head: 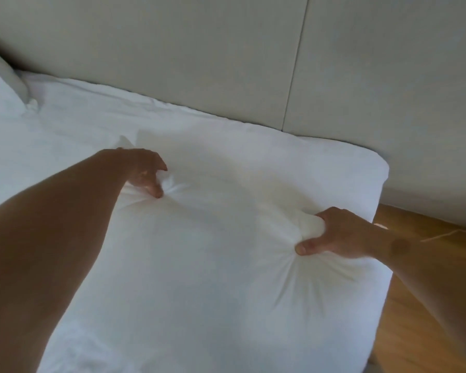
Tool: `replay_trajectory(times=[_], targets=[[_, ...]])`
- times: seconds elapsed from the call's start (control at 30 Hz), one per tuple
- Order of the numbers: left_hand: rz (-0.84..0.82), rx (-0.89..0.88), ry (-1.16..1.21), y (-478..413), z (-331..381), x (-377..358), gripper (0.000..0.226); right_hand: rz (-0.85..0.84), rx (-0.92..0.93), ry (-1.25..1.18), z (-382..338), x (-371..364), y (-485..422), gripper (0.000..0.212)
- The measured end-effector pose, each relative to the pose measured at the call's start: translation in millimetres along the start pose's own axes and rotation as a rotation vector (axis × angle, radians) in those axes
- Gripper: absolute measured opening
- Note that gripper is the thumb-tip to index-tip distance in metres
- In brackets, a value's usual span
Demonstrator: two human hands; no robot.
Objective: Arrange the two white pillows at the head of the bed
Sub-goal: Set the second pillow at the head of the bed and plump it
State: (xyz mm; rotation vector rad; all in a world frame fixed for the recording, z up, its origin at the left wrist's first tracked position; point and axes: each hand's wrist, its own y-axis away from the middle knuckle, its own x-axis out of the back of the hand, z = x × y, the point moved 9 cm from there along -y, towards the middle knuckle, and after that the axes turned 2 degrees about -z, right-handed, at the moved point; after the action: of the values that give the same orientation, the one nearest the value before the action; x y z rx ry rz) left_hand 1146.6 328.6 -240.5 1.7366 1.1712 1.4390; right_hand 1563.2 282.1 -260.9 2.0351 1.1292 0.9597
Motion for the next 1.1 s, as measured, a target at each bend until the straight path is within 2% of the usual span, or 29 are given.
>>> replay_trajectory(times=[0.17,0.23,0.37,0.53,0.63,0.7,0.8,0.93,1.03,1.1], targets=[[0.092,-0.124,0.000,54,-18,9,0.070,0.107,0.019,-0.066,-6,7,42,0.027],[0.120,-0.144,0.030,71,-33,11,0.068,0.135,0.032,-0.058,-13,11,59,0.024],[0.186,-0.135,0.072,119,-45,28,0.036,0.197,0.059,0.036,-35,28,84,0.027],[0.326,-0.078,0.119,162,-58,71,0.041,0.332,0.058,0.167,-72,75,119,0.042],[0.418,-0.021,0.116,179,-59,104,0.069,0.433,0.070,0.236,-94,108,137,0.043],[0.499,-0.010,0.137,190,-56,131,0.059,0.502,0.086,0.226,-107,128,147,0.043],[0.627,-0.022,0.114,205,-47,168,0.027,0.551,0.067,0.191,-121,152,153,0.042],[0.734,0.049,0.097,209,-46,204,0.039,0.648,0.049,0.246,-142,183,152,0.066],[0.780,0.108,0.116,204,-50,221,0.044,0.749,0.044,0.365,-161,205,149,0.066],[0.747,0.104,0.109,191,-49,222,0.048,0.796,0.060,0.394,-165,218,142,0.065]])
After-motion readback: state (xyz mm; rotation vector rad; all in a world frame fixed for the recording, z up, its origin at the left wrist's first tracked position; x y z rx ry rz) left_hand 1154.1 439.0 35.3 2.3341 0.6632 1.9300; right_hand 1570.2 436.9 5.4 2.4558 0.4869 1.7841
